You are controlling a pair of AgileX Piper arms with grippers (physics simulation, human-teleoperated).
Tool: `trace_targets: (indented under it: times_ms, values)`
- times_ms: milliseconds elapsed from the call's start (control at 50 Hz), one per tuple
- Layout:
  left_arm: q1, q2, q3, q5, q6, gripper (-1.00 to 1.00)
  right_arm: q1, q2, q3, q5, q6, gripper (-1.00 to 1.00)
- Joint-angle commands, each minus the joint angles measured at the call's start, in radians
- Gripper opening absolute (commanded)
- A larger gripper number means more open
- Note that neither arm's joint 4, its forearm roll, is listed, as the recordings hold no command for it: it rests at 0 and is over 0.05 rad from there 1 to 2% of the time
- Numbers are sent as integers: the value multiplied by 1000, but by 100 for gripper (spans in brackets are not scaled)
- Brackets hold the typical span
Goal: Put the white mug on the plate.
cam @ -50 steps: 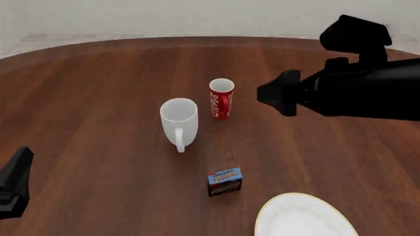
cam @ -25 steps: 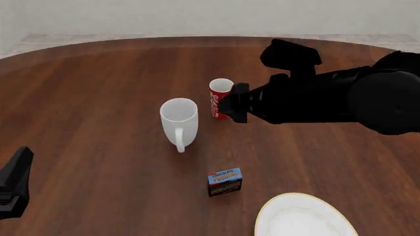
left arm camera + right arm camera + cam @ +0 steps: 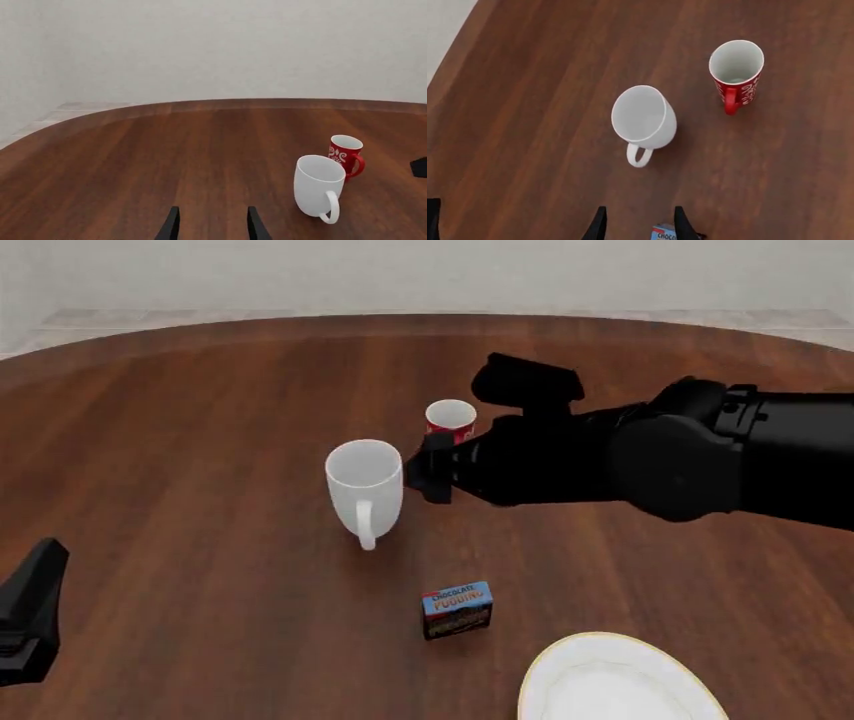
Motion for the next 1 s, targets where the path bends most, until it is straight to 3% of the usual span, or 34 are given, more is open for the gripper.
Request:
trace_targets:
  times_ms: [20,300,1000]
  values:
    - [0,0,1,-2,0,100,11,67,-11,-46,13,100]
    - [0,0,3,-4,0,100,0,147,-32,-86,14,100]
    - [-1,4,4,-8,0,100,48,278,-48,-201,87,100]
